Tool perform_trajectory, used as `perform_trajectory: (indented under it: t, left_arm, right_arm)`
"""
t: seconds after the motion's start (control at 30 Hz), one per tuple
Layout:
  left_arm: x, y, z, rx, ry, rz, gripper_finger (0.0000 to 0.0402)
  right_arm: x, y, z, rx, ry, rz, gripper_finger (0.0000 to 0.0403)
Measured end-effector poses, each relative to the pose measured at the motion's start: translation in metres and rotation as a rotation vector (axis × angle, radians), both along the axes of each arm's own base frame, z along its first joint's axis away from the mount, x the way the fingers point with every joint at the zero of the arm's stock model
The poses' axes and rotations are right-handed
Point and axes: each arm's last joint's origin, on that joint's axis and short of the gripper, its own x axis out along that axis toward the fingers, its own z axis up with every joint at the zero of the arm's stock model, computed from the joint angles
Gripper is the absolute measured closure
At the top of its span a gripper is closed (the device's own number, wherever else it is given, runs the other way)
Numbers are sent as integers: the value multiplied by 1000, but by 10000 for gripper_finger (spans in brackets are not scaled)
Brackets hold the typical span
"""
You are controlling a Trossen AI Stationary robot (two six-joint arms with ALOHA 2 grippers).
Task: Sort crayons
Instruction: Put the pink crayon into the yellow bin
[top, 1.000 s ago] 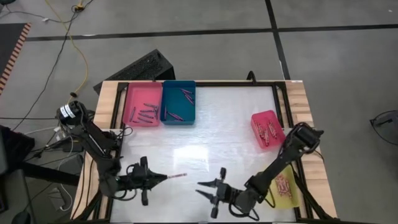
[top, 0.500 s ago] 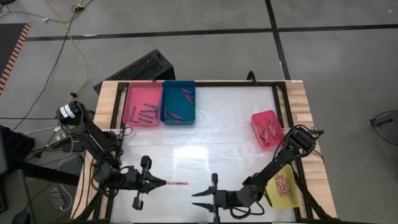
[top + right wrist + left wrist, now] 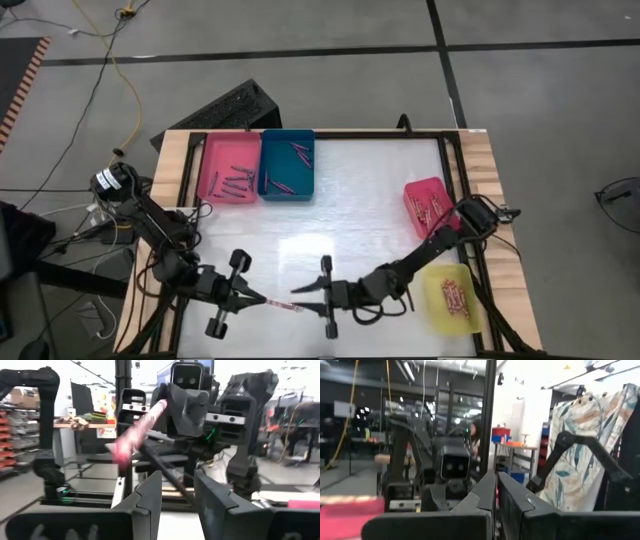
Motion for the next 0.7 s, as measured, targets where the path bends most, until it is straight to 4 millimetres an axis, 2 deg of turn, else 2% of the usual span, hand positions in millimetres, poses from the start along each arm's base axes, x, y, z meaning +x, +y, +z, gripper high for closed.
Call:
perform_trajectory:
  t: [0.3,0.43,0.57,0.7]
  left_arm:
    - [1,6,6,68,-60,96,401]
    - [8,14,3,98,11,233,401]
    - [17,16,-8,135,100,246,401]
    - [23,18,-19,121,201,271,401]
  right_arm:
    - [2,-6,3,-42,-30,-42,280]
    - [4,-11,3,-28,-15,-115,280]
    - [3,-9,-2,-5,40,-200,280]
    - [-2,0,-10,-11,125,-254,280]
